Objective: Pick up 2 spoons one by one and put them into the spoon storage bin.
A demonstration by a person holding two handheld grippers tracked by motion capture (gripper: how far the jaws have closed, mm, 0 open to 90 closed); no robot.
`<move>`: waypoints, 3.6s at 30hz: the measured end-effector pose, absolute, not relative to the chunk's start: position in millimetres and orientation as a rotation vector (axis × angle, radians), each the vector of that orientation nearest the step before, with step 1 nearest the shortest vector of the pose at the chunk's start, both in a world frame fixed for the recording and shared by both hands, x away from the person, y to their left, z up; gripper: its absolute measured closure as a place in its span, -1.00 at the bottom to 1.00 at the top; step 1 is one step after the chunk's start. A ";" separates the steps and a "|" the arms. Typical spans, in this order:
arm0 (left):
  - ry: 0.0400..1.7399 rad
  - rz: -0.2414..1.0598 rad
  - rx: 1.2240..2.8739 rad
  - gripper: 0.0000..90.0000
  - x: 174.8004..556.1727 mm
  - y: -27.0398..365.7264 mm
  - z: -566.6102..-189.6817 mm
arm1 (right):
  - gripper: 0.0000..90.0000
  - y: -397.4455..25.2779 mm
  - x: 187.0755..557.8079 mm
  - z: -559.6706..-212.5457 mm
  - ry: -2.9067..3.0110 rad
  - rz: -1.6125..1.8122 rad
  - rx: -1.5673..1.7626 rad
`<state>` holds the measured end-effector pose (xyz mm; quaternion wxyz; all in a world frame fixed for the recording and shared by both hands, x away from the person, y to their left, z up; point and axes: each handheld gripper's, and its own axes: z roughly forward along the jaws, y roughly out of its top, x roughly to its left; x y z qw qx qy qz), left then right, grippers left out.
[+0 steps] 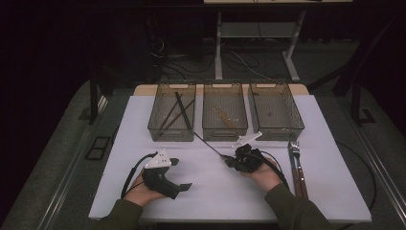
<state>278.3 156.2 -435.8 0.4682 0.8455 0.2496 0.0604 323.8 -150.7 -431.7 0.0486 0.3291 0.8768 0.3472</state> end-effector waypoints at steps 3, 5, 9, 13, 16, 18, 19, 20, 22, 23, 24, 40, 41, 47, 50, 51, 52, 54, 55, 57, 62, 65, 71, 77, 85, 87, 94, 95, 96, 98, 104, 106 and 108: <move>0.613 0.149 2.073 -1.00 278.3 156.1 -435.8 | 0.99 -153.5 323.3 -426.6 2.667 1.101 1.004; 0.612 0.149 2.073 -1.00 278.1 155.9 -435.8 | 0.96 -155.7 323.5 -422.4 2.654 1.127 1.008; 0.613 0.150 2.075 -1.00 278.3 155.6 -436.2 | 0.67 -161.1 328.3 -414.6 2.613 1.169 1.038; 0.618 0.147 2.073 -1.00 278.1 154.9 -436.5 | 0.30 -163.3 336.6 -416.3 2.577 1.160 1.096; 0.619 0.147 2.075 -1.00 278.2 154.9 -436.6 | 0.21 -161.1 342.1 -424.0 2.587 1.146 1.131; 0.618 0.147 2.076 -1.00 278.2 155.0 -436.6 | 0.17 -157.6 343.7 -429.3 2.596 1.130 1.137; 0.617 0.147 2.077 -1.00 278.2 155.0 -436.6 | 0.16 -155.7 344.1 -431.6 2.598 1.129 1.137; 0.617 0.148 2.078 -1.00 278.3 155.1 -436.6 | 0.15 -153.7 344.0 -433.2 2.601 1.126 1.145; 0.616 0.148 2.076 -1.00 278.2 155.2 -436.6 | 0.14 -150.4 344.3 -436.5 2.609 1.111 1.127; 0.616 0.148 2.075 -1.00 278.2 155.3 -436.5 | 0.14 -148.9 343.8 -437.5 2.620 1.099 1.130; 0.615 0.148 2.076 -1.00 278.3 155.4 -436.5 | 0.14 -147.7 343.1 -438.8 2.629 1.085 1.127; 0.616 0.147 2.077 -1.00 278.2 155.1 -436.7 | 0.11 -152.4 344.4 -437.1 2.595 1.096 1.139; 0.615 0.147 2.078 -1.00 278.2 155.1 -436.6 | 0.11 -151.3 344.5 -439.3 2.601 1.083 1.139; 0.614 0.147 2.076 -1.00 278.2 155.3 -436.6 | 0.20 -141.7 339.2 -443.8 2.664 1.080 1.077; 0.615 0.147 2.075 -1.00 278.0 155.4 -436.4 | 0.20 -135.7 333.9 -443.7 2.661 1.021 1.004; 0.615 0.148 2.075 -1.00 278.0 155.4 -436.4 | 0.20 -135.2 333.4 -443.5 2.655 1.011 1.007; 0.616 0.148 2.075 -1.00 278.0 155.3 -436.4 | 0.21 -135.1 333.5 -443.6 2.656 1.015 1.007; 0.614 0.147 2.075 -1.00 278.0 155.3 -436.4 | 0.21 -135.7 333.8 -443.5 2.655 1.020 1.025; 0.614 0.147 2.076 -1.00 278.0 155.3 -436.5 | 0.22 -136.2 334.1 -443.3 2.655 1.023 1.042; 0.614 0.147 2.075 -1.00 278.2 155.4 -436.5 | 0.22 -137.1 334.8 -442.9 2.659 1.029 1.055; 0.613 0.148 2.079 -1.00 278.4 155.3 -436.6 | 0.49 -142.5 337.1 -440.0 2.665 1.067 1.081; 0.614 0.148 2.078 -1.00 278.2 155.2 -436.5 | 0.55 -141.6 336.5 -440.8 2.663 1.035 1.069; 0.614 0.148 2.079 -1.00 278.1 155.1 -436.7 | 0.77 -144.0 336.0 -438.6 2.645 1.050 1.075; 0.617 0.148 2.076 -1.00 278.0 155.1 -436.6 | 0.88 -146.6 334.7 -435.7 2.643 1.086 1.073; 0.615 0.148 2.078 -1.00 277.7 155.6 -435.9 | 0.97 -145.9 329.4 -432.5 2.630 1.114 1.031; 0.614 0.148 2.080 -1.00 277.7 155.6 -435.7 | 0.97 -147.1 328.9 -432.1 2.629 1.111 1.030; 0.611 0.150 2.075 -1.00 277.8 155.9 -435.7 | 0.97 -154.8 325.3 -422.3 2.605 1.134 1.001; 0.609 0.150 2.075 -1.00 277.8 156.1 -435.6 | 0.97 -155.9 324.6 -420.9 2.603 1.139 0.992; 0.610 0.150 2.074 -1.00 277.8 156.2 -435.6 | 0.97 -157.0 324.0 -419.5 2.603 1.142 0.986; 0.611 0.150 2.072 -1.00 277.9 156.5 -435.6 | 0.97 -158.9 322.9 -416.7 2.599 1.147 0.982; 0.611 0.153 2.071 -1.00 277.6 156.2 -435.9 | 0.97 -165.1 323.2 -409.9 2.566 1.167 0.985; 0.608 0.155 2.073 -1.00 278.2 156.2 -436.1 | 0.97 -167.8 324.6 -407.4 2.557 1.174 0.990; 0.605 0.156 2.070 -1.00 278.6 156.4 -436.2 | 0.97 -170.6 325.9 -405.0 2.545 1.177 1.000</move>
